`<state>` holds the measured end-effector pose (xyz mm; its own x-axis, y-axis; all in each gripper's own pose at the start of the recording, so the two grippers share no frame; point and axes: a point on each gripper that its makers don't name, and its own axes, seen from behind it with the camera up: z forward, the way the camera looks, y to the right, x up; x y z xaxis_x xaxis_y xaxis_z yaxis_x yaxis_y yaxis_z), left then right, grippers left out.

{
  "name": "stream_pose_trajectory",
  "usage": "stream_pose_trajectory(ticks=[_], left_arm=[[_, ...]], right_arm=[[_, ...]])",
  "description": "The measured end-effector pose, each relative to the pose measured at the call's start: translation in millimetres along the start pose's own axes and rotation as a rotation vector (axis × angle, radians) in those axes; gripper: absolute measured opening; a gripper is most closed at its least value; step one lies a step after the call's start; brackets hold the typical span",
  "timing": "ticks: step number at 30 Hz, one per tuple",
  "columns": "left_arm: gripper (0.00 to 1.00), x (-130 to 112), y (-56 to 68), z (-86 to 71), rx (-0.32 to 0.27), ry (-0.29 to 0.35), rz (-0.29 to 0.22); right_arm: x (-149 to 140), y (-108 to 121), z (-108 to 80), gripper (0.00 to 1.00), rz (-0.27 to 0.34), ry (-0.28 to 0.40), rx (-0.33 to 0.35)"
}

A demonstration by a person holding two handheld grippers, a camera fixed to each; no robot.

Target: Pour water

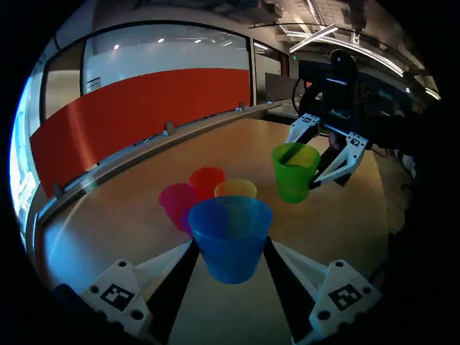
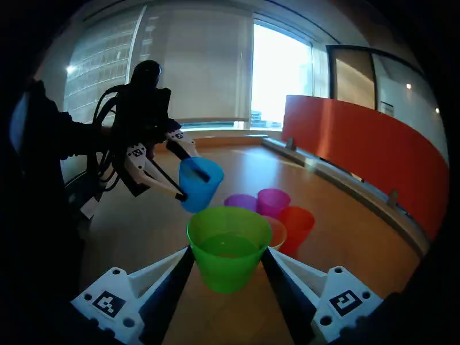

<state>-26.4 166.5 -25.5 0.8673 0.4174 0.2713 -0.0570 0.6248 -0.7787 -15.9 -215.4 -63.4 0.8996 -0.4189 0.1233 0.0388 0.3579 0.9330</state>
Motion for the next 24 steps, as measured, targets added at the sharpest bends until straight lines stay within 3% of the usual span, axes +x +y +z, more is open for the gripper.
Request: stream_pose_trajectory(ticks=[24], left_arm=[[0.79, -31, 9.1, 7.1, -0.027, -0.074, 0.030]], right_arm=[[-29, -1, 6.4, 0.86, -0.003, -0.064, 0.021]])
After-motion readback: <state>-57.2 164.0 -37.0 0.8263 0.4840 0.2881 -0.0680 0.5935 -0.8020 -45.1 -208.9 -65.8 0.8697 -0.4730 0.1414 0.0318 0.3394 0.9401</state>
